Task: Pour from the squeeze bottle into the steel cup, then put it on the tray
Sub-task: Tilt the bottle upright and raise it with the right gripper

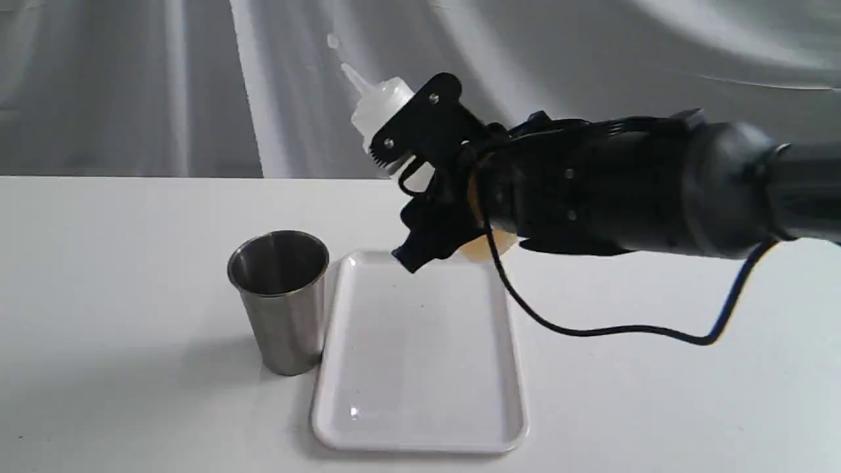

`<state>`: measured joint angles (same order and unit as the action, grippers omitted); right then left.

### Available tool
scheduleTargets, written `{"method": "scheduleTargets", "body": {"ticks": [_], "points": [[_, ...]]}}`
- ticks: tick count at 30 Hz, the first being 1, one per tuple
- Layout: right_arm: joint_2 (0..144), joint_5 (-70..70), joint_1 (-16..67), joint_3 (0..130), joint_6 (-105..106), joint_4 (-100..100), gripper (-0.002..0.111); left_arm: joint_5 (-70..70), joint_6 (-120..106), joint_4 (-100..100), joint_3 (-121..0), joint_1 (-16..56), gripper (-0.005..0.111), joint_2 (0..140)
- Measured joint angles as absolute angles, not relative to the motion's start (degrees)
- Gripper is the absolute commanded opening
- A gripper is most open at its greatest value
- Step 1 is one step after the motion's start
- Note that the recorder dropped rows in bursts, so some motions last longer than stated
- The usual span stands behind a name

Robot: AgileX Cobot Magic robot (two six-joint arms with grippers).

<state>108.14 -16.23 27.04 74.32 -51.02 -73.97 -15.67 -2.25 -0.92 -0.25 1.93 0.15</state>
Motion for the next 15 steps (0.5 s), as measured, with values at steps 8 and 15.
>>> {"method": "scheduleTargets", "body": {"ticks": [8,15], "points": [[100.97,-1.89,21.98,68.2,-52.65,-72.1,0.0,-15.67,-2.25,-0.92,-0.26,1.93,0.0,0.15],[95.9,9.65,17.38,60.74,-45.24,-59.01,0.0,-15.67,-2.25,-0.92,-0.26,1.93,0.0,0.15]]}}
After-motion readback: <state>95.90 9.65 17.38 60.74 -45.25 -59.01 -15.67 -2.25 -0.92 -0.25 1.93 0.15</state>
